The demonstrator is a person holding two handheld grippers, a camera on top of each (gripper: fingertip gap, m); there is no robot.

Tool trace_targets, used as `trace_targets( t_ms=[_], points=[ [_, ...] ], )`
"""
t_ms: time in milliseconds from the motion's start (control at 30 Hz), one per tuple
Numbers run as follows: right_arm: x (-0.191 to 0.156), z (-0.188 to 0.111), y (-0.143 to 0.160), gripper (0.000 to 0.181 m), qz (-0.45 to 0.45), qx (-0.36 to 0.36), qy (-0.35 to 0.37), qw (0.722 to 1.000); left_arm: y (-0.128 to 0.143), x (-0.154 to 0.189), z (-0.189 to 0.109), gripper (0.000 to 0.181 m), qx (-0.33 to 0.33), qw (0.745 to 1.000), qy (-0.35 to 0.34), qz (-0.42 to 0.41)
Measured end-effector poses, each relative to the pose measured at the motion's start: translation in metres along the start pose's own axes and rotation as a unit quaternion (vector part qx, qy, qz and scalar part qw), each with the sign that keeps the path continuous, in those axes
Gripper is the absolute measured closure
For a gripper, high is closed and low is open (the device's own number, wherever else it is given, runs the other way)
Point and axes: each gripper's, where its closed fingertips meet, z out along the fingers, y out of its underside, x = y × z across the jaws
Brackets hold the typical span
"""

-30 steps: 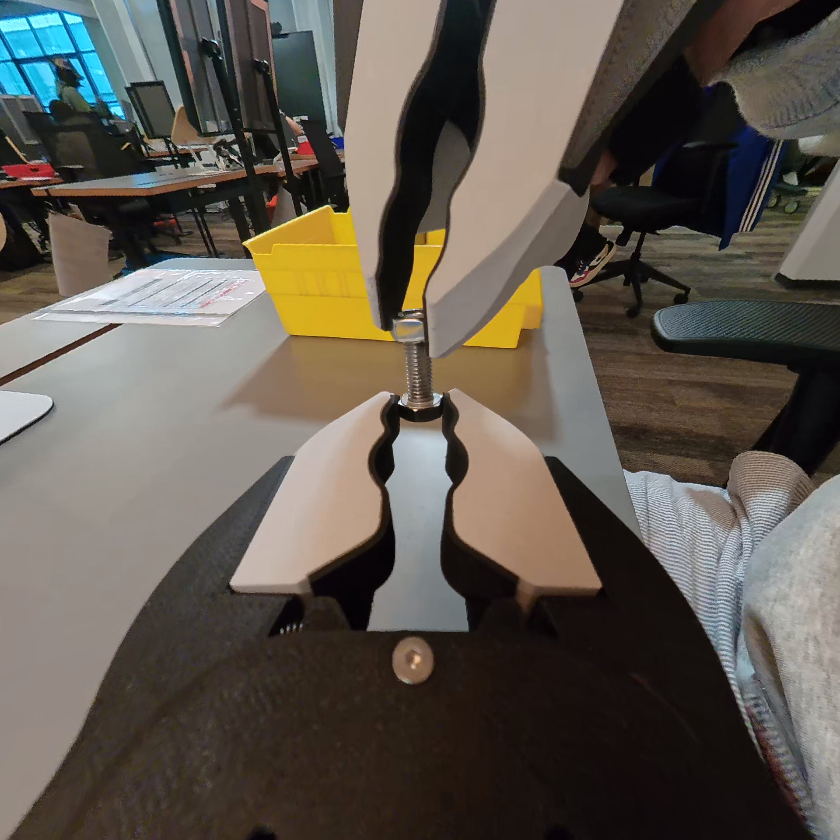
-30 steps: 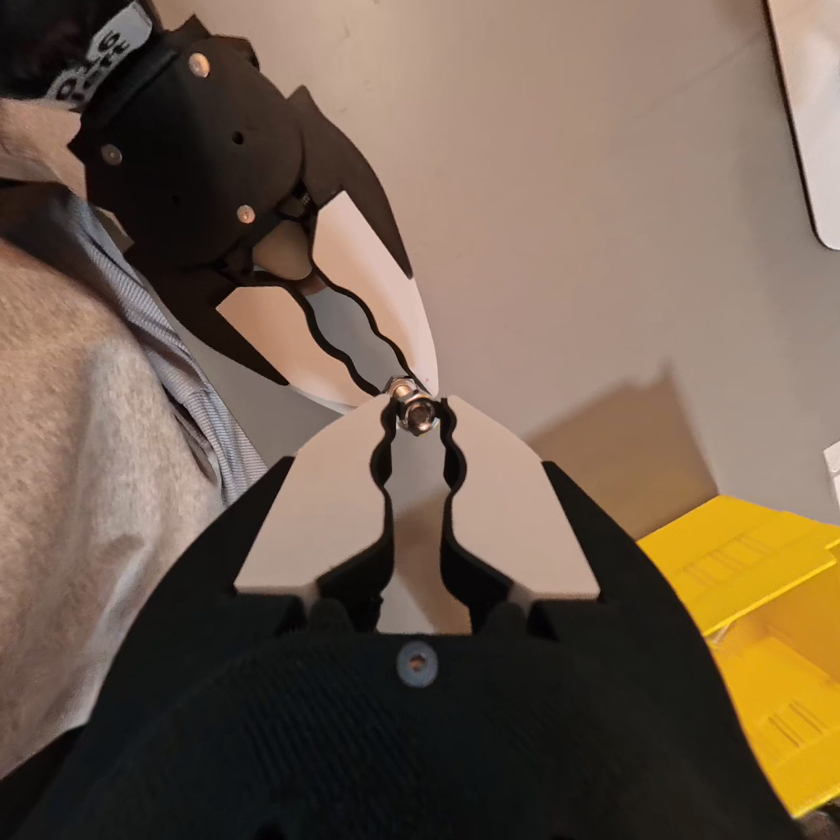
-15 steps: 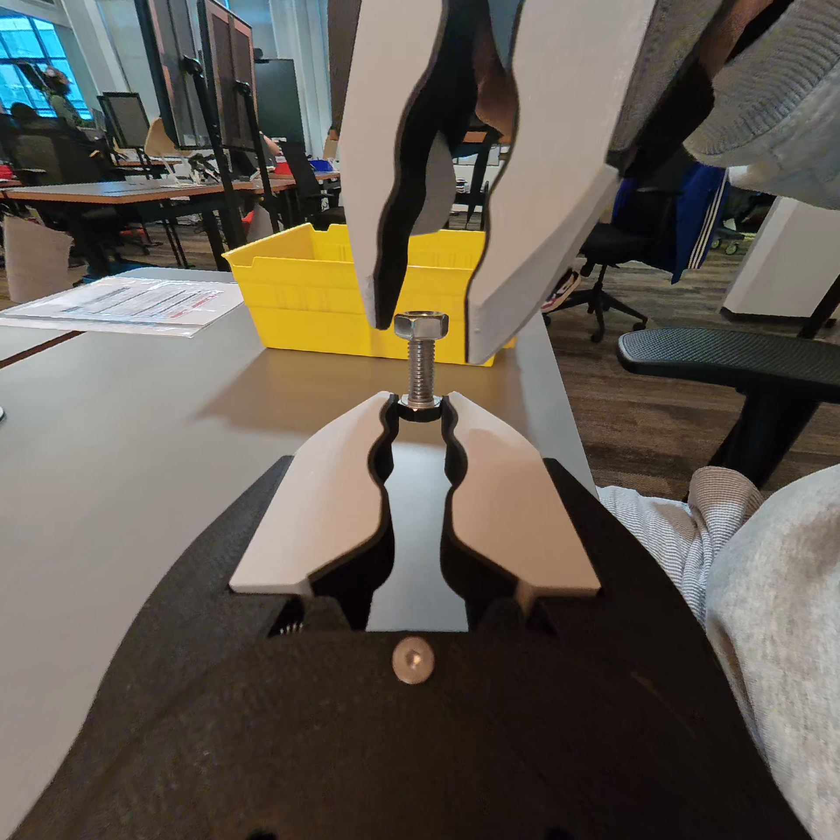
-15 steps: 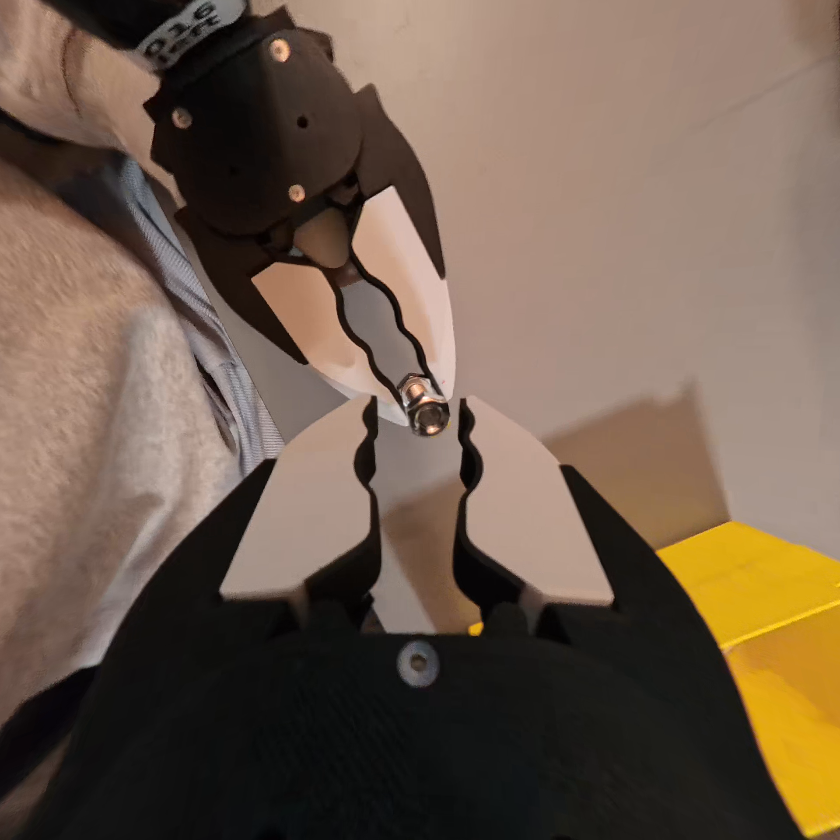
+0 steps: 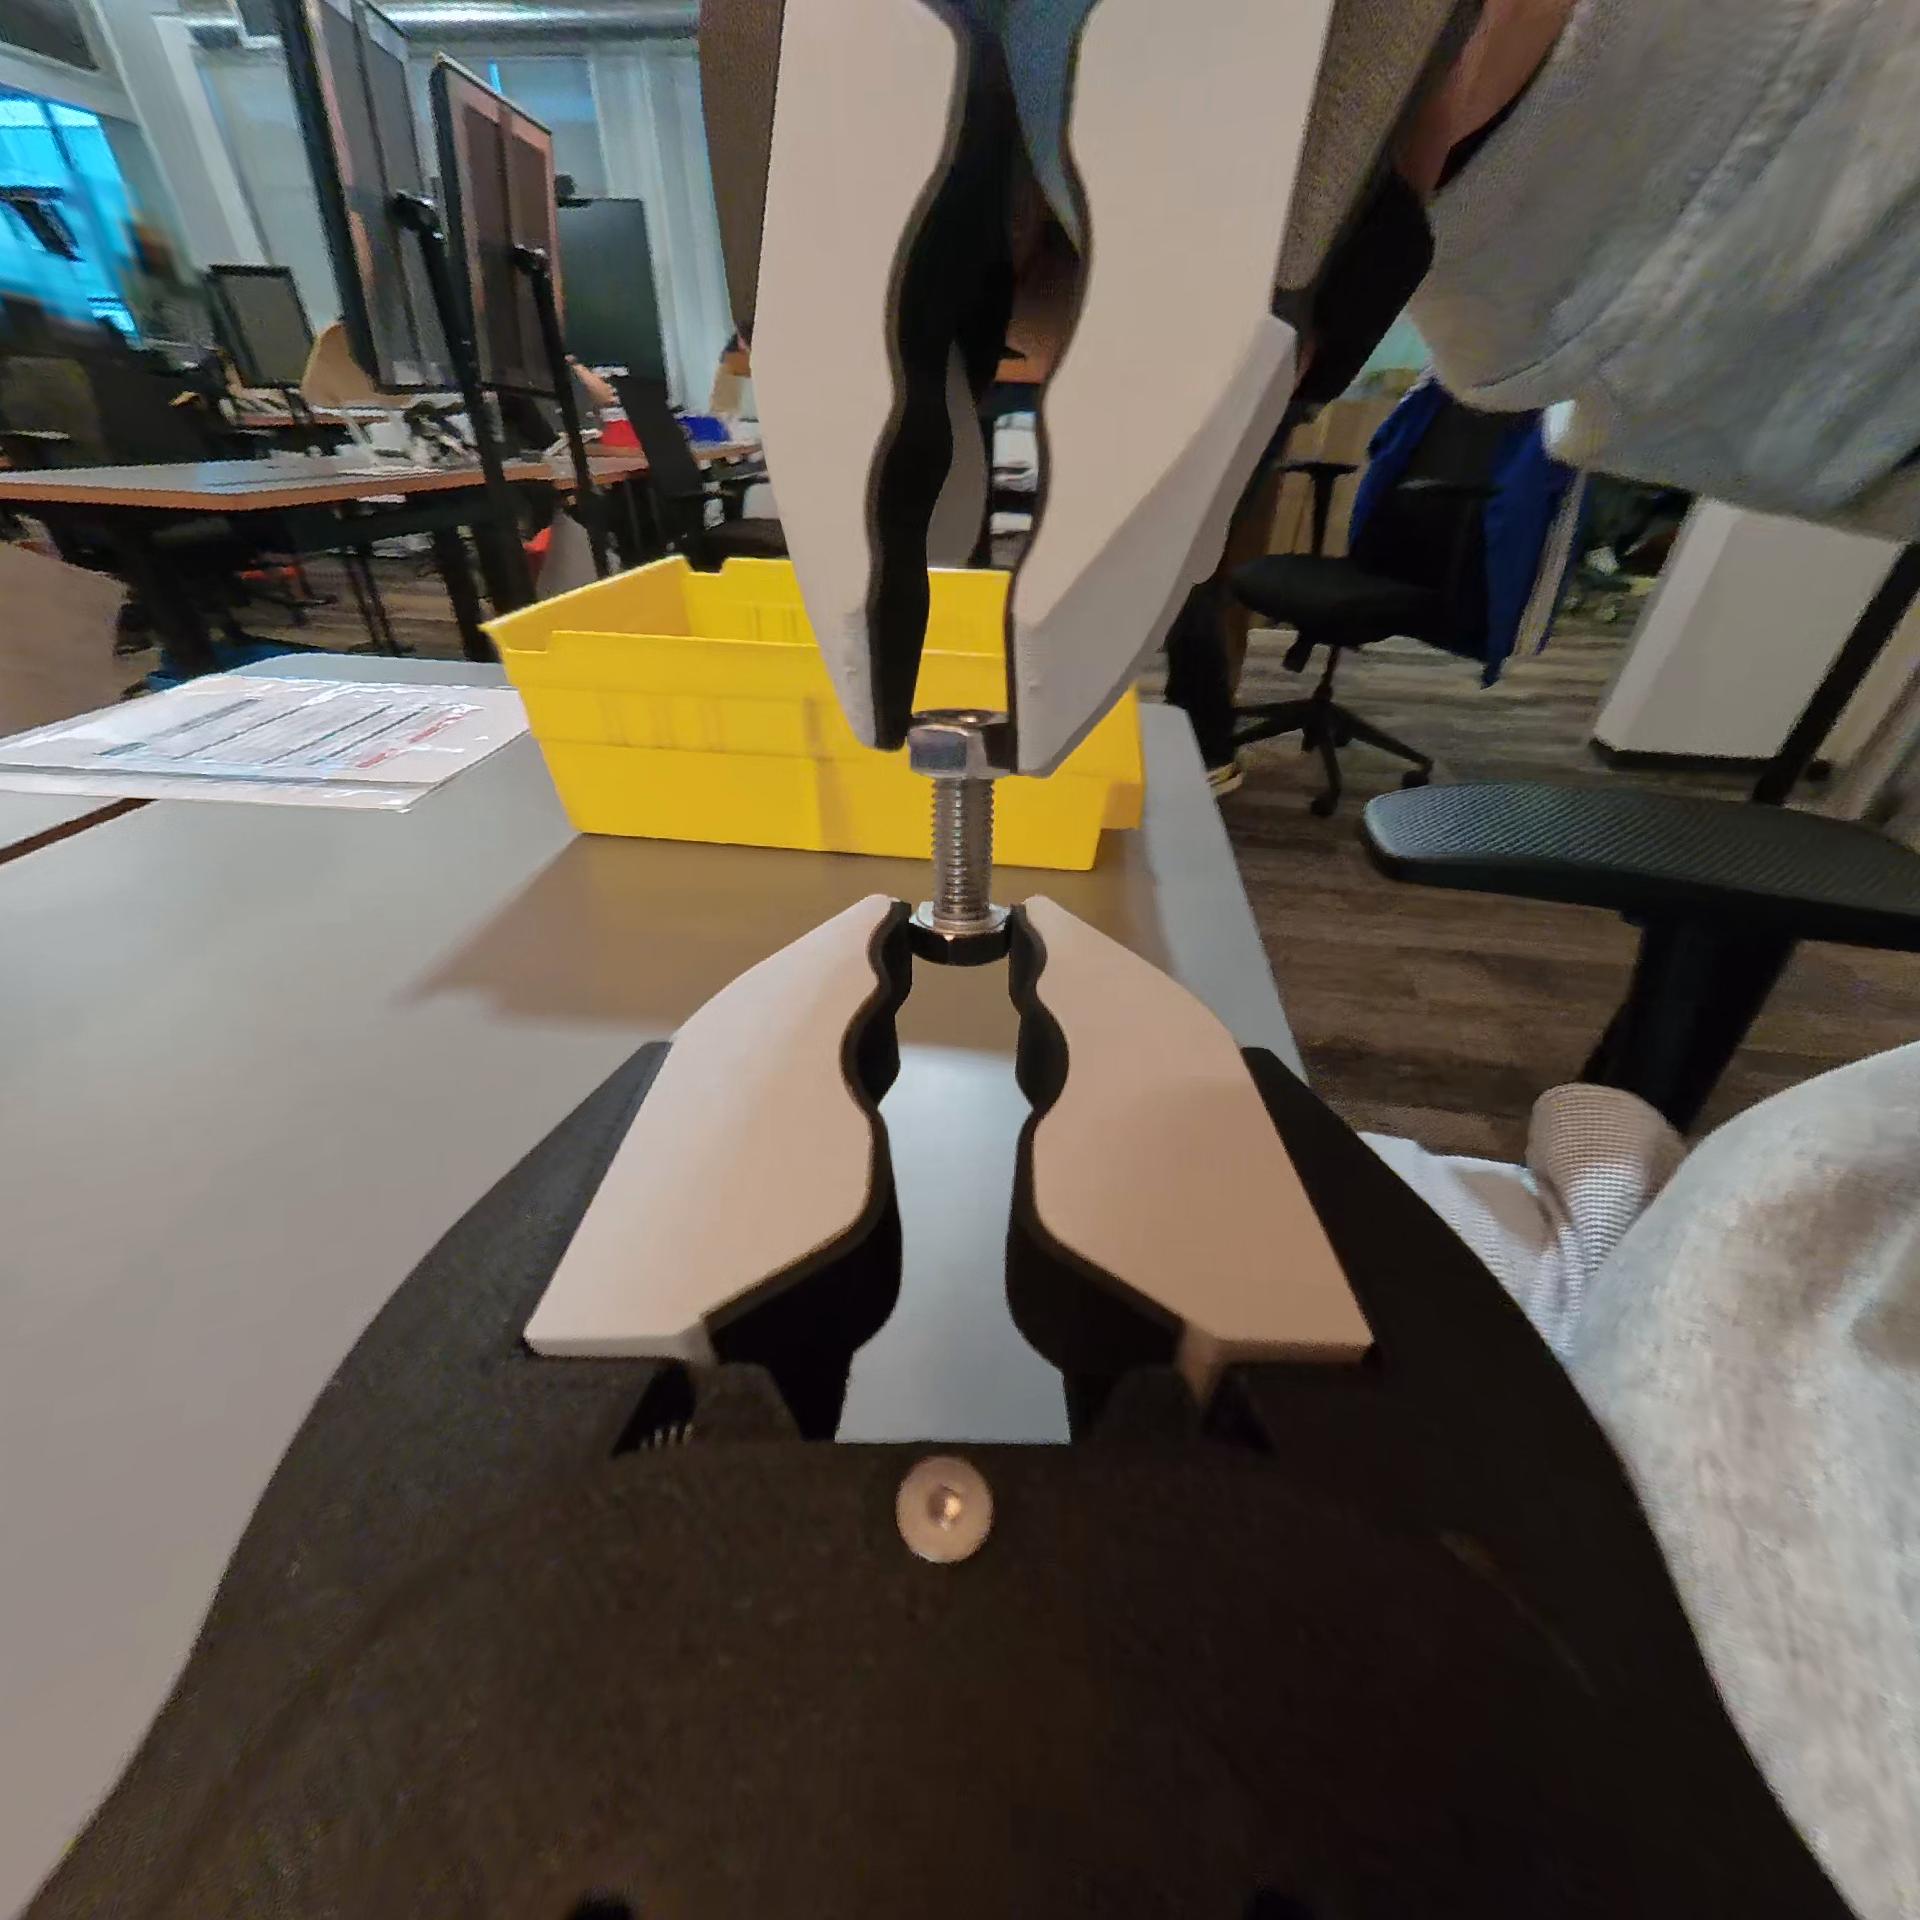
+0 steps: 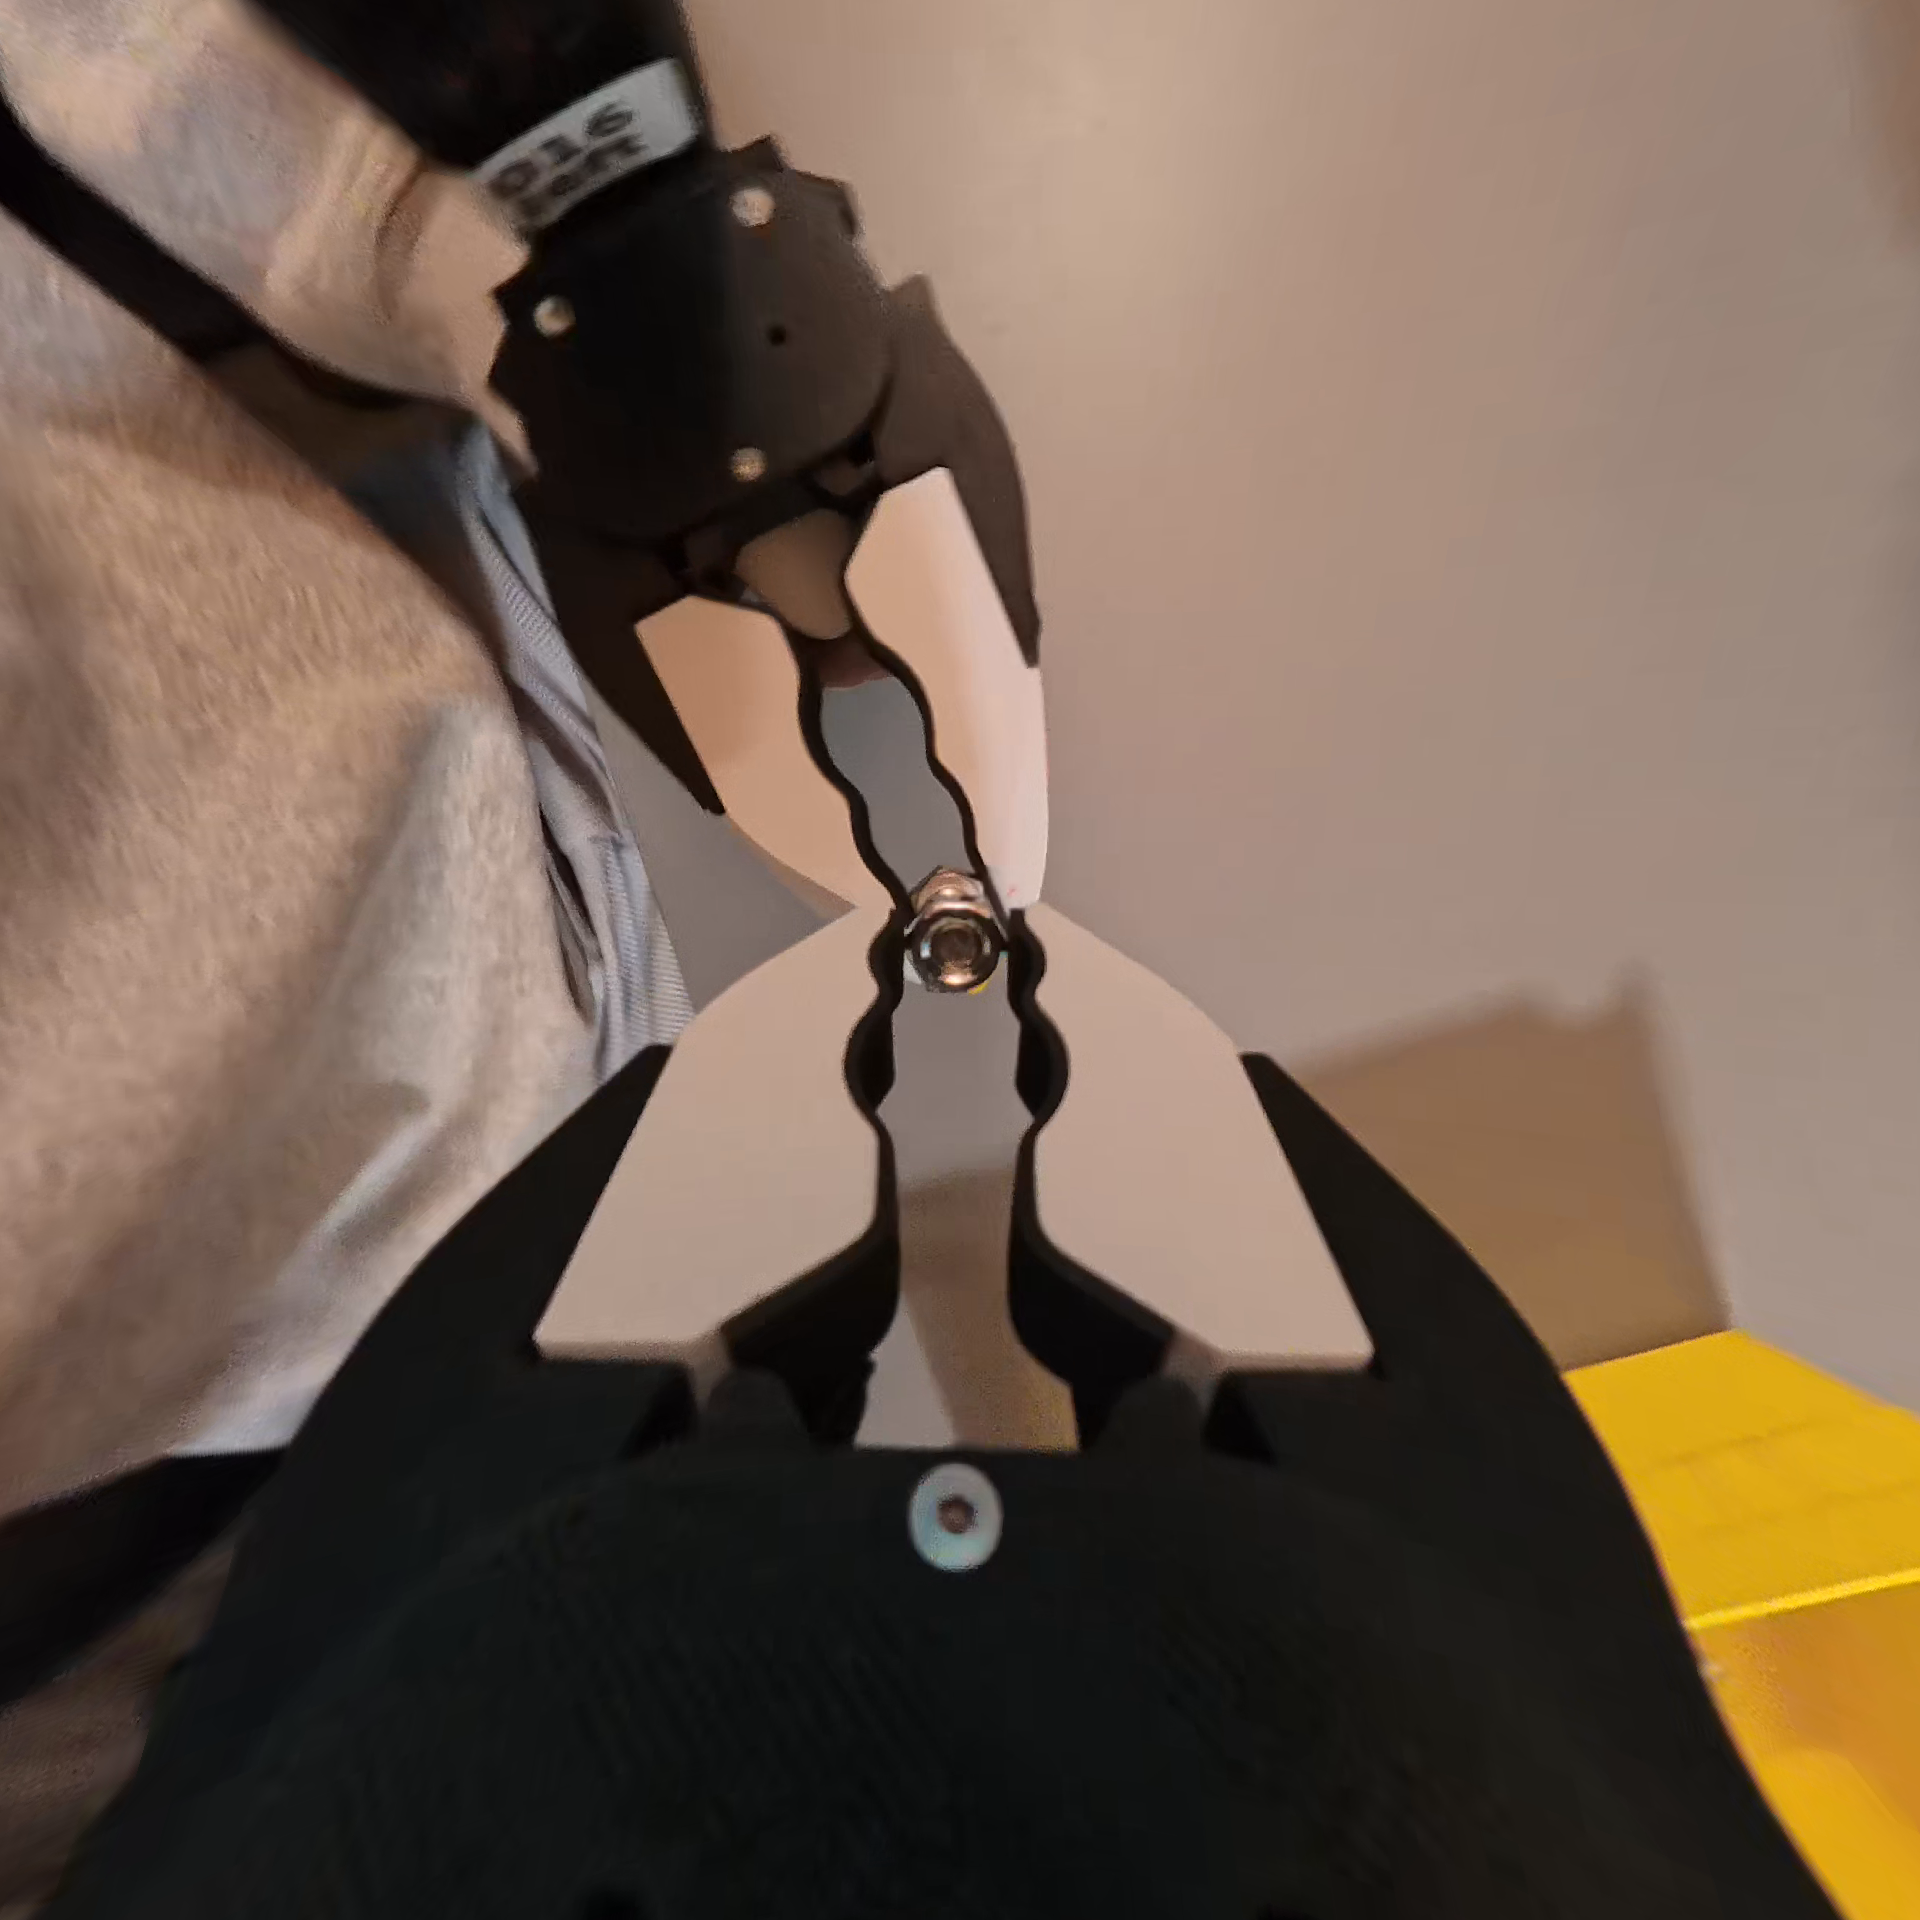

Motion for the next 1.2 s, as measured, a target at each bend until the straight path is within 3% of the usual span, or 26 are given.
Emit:
trace_targets(
  t_ms=[33,233,333,567,733,833,1067,1200],
  points=[
    [-0.003,-0.001,-0.001,0.162,-0.038,0.0,0.002,0.999,-0.001,0.002,0.0,0.163,0.005,1.0,0.012,-0.009],
    [-0.026,-0.003,-0.001,0.162,-0.213,0.0,-0.02,0.977,-0.003,0.022,0.0,0.163,0.015,0.998,0.066,0.007],
    [-0.042,-0.004,-0.003,0.163,-0.3,0.036,-0.044,0.952,-0.005,0.037,-0.002,0.163,0.024,0.994,0.109,0.014],
    [-0.056,-0.007,0.002,0.165,-0.361,0.048,-0.06,0.929,-0.003,0.056,-0.007,0.163,0.024,0.982,0.188,-0.011],
    [-0.046,-0.009,0.003,0.164,-0.279,0.047,-0.05,0.958,-0.001,0.047,-0.003,0.163,0.014,0.988,0.157,-0.007],
    [-0.042,-0.01,0.005,0.152,-0.194,0.038,-0.062,0.978,0.002,0.037,0.0,0.163,0.002,0.993,0.121,-0.003],
    [-0.019,-0.002,0.006,0.139,-0.024,-0.003,-0.026,0.999,0.009,0.019,0.004,0.163,-0.029,0.998,0.05,0.02],
    [-0.009,0.007,0.002,0.154,0.045,0.002,0.019,0.999,0.012,0.012,0.004,0.163,-0.049,0.998,0.021,0.027]
  ],
)
